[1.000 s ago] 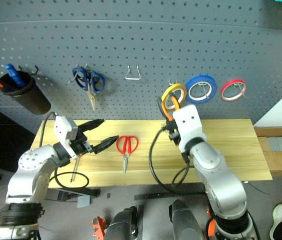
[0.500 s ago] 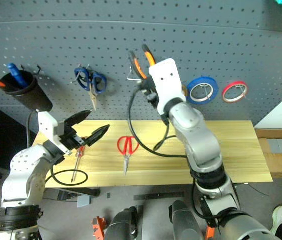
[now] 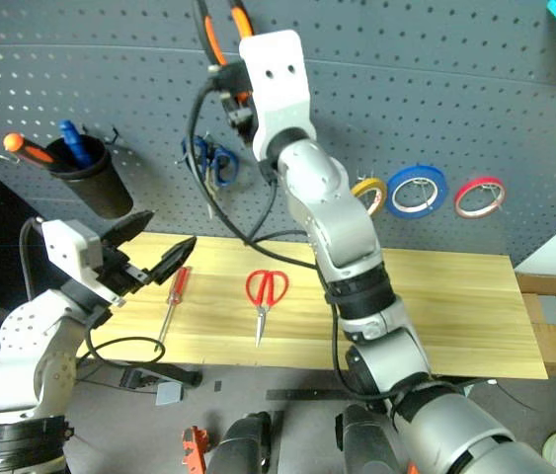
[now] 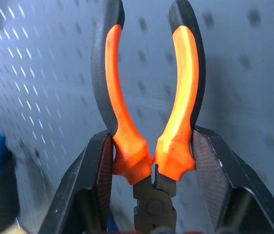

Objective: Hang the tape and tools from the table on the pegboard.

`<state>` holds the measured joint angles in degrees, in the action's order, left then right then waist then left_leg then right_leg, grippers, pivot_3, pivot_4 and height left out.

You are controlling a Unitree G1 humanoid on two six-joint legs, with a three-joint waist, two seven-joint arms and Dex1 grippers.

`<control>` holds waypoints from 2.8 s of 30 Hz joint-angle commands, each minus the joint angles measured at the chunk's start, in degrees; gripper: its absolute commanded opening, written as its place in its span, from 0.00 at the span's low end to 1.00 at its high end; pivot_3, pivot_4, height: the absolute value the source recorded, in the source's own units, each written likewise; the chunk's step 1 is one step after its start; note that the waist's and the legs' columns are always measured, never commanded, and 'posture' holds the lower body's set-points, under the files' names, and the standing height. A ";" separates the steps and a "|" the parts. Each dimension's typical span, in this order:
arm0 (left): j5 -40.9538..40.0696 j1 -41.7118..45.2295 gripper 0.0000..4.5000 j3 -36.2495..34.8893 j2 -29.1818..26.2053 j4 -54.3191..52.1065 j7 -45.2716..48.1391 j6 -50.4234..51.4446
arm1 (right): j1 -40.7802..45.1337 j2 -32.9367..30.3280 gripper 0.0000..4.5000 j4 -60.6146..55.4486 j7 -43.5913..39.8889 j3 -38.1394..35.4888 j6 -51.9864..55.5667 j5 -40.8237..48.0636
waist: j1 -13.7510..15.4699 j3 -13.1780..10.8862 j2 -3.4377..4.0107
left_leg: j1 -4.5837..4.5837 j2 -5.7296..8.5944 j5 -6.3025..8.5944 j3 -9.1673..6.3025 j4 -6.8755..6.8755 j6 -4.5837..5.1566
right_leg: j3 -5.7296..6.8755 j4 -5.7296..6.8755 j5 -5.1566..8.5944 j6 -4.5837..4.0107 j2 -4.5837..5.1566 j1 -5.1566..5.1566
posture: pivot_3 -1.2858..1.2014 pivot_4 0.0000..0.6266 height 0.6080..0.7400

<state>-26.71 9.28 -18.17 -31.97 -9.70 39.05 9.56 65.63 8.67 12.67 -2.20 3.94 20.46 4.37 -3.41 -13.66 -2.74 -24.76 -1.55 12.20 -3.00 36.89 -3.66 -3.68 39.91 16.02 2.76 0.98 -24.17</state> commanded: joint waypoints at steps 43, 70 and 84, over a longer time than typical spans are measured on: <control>0.96 10.34 1.00 5.22 1.27 1.73 0.00 -0.04 | 3.38 -6.22 0.42 50.89 9.27 1.33 -46.47 -15.88 | 1.53 0.58 -0.07 | 0.02 -0.04 -0.11 -0.03 -0.01 -0.19 | 0.03 0.07 -0.05 -0.09 -0.10 0.00 | 0.54 0.23 1.00; 2.49 11.19 1.00 7.18 4.38 3.52 -0.19 -0.50 | -7.44 -4.13 0.99 0.82 0.49 -0.43 -17.19 -3.42 | 1.38 0.61 0.00 | 0.10 -0.11 -0.55 -0.14 -0.09 -0.13 | 0.10 0.04 -0.46 -0.28 -0.22 0.06 | 0.52 0.26 1.00; 5.86 3.80 1.00 11.60 4.17 0.39 -6.60 10.80 | -19.32 -22.95 0.99 -29.66 -20.82 -11.07 29.09 34.90 | 1.52 0.58 0.10 | 0.10 -0.08 -0.50 -0.18 -0.04 -0.04 | 0.11 -0.10 -0.45 -0.27 -0.19 0.22 | 0.51 0.31 1.00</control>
<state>-22.04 13.41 -7.49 -27.29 -6.70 34.22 17.44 47.65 -12.75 -12.14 -20.01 -7.05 43.87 34.10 -1.89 -13.07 -2.64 -24.66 -1.63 11.71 -3.16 36.84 -3.69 -3.58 39.81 15.57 2.49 0.80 -23.98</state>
